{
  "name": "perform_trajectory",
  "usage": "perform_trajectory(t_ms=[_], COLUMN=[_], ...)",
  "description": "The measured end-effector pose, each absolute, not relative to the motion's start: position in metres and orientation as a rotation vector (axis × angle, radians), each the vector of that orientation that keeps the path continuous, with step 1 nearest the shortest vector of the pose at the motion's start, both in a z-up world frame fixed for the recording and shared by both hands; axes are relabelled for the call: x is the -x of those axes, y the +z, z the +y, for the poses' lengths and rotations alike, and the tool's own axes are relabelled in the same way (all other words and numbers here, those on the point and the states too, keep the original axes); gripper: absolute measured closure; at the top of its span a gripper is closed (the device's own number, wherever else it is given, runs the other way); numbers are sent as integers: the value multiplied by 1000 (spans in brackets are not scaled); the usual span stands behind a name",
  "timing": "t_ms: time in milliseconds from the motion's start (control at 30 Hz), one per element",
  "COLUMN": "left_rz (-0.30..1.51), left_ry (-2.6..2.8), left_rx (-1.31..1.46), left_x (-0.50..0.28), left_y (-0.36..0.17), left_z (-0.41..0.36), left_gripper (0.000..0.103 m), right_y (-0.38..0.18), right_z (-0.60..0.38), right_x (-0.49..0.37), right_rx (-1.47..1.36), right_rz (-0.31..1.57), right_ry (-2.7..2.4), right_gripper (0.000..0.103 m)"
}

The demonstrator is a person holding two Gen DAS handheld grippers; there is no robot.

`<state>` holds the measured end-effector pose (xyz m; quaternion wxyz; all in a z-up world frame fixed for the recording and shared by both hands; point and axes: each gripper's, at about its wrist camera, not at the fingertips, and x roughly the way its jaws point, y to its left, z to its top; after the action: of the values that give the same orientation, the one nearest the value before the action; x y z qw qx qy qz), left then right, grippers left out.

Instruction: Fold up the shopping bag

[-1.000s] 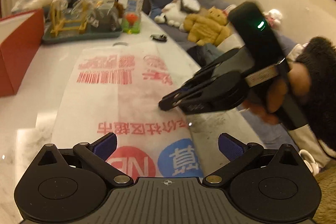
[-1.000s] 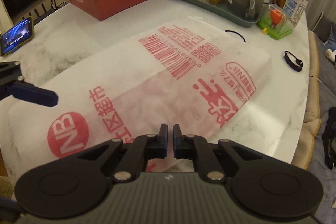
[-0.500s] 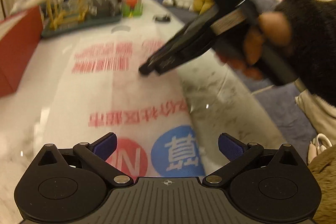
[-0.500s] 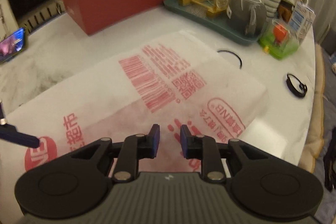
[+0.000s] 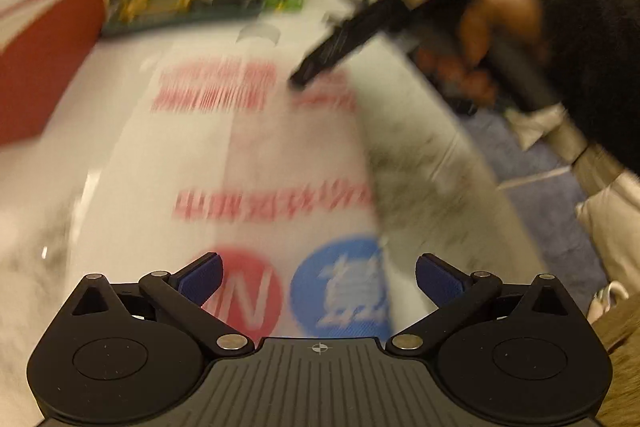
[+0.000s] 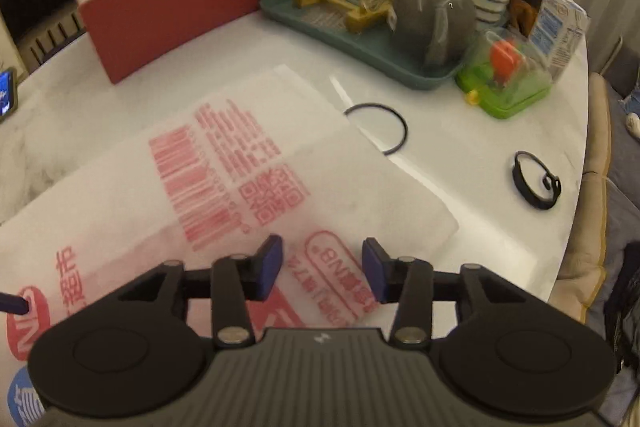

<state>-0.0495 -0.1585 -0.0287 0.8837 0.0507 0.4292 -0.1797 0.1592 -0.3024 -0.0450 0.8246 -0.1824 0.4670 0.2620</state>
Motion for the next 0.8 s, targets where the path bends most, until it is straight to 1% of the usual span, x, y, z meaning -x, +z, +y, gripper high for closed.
perform_trajectory(t_ms=[33, 67, 100, 167, 200, 267, 300, 333, 400, 433, 500, 533, 600, 633, 700, 733, 767, 800], left_rz=[902, 912, 921, 934, 904, 847, 839, 837, 949, 1002, 961, 965, 949, 911, 837, 814, 813, 843], left_ry=[-369, -364, -359, -349, -345, -337, -336, -335, -319, -307, -304, -309, -318, -325, -325, -317, -310, -301], left_rx=[-119, -132, -145, -166, -135, -78, -63, -50, -60, -76, -157, -183, -163, -122, -68, -51, -44, -52], left_x=[50, 51, 52, 53, 53, 50, 48, 45, 37, 35, 44, 46, 46, 46, 45, 43, 40, 36], left_y=[-31, -33, -35, -39, -32, -21, -19, -18, -33, -42, -50, -51, -46, -40, -28, -23, -23, -28], left_z=[-159, -159, -160, -160, -158, -154, -153, -152, -152, -152, -156, -159, -161, -160, -157, -157, -155, -155], left_gripper=[0, 0, 0, 0, 0, 0, 0, 0, 0, 0, 0, 0, 0, 0, 0, 0, 0, 0], right_y=[-46, -43, -40, -38, -38, -50, -60, -66, -74, -76, -73, -67, -55, -55, -62, -68, -72, -76], right_z=[-303, -301, -299, -293, -288, -284, -284, -288, -294, -295, -294, -294, -296, -296, -299, -302, -303, -303], right_x=[-163, -164, -163, -164, -166, -176, -182, -184, -189, -193, -196, -194, -188, -185, -182, -183, -179, -176], right_rx=[378, 371, 367, 385, 407, 415, 416, 384, 341, 334, 332, 313, 278, 267, 239, 221, 245, 272], right_rz=[1003, 988, 951, 887, 863, 886, 932, 938, 947, 952, 960, 935, 897, 897, 932, 968, 957, 942], right_ry=[555, 564, 584, 596, 586, 533, 496, 483, 475, 478, 466, 488, 544, 568, 590, 586, 579, 572], right_gripper=[61, 65, 65, 64, 62, 57, 57, 56, 53, 53, 57, 57, 57, 57, 51, 50, 49, 44])
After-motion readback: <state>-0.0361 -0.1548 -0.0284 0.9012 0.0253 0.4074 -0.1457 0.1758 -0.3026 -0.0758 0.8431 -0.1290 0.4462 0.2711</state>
